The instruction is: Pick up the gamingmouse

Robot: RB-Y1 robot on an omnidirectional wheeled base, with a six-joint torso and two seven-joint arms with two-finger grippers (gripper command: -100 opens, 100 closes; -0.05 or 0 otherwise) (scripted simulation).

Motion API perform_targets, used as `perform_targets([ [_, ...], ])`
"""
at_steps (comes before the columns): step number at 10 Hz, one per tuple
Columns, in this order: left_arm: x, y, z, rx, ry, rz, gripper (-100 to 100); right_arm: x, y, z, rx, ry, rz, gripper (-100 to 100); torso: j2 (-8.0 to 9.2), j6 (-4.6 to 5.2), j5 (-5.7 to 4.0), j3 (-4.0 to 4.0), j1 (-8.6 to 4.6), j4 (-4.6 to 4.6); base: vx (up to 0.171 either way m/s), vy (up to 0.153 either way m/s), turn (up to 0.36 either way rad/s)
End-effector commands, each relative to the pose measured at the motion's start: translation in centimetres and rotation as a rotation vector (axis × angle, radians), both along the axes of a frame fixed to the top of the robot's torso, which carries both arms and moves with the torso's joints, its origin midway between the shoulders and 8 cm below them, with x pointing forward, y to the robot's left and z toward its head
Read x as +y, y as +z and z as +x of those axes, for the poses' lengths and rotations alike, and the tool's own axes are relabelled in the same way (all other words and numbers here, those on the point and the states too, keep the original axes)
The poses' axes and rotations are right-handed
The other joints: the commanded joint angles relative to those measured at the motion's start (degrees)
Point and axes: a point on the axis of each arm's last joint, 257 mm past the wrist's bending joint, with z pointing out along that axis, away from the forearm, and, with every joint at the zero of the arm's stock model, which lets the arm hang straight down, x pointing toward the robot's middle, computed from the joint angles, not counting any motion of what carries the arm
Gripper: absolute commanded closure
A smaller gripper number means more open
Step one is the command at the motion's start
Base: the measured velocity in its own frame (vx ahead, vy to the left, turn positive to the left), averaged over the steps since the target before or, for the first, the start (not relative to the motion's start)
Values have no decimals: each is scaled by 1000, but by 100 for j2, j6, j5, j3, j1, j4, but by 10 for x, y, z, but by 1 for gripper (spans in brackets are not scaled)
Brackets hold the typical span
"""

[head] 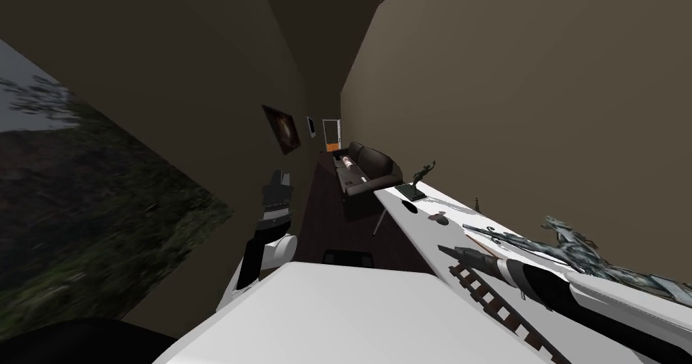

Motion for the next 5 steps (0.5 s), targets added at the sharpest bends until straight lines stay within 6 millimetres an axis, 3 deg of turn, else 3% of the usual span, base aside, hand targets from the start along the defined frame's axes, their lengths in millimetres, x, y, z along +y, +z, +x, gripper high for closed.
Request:
perform_targets([
  [1, 0, 0, 0, 0, 0, 0, 0, -13, 1, -5, 23, 7, -38, -100, 0, 0, 0, 0, 0, 0, 116, 45, 10],
  [4, 0, 0, 0, 0, 0, 0, 0, -40, -4, -25, 88, 12, -122, -100, 4, 1, -2, 1, -11, 0, 122, 32, 31],
  [5, 0, 0, 0, 0, 0, 0, 0, -52, -5, -35, 117, 15, -158, -100, 1, 0, -3, 0, -11, 0, 198, 50, 79],
])
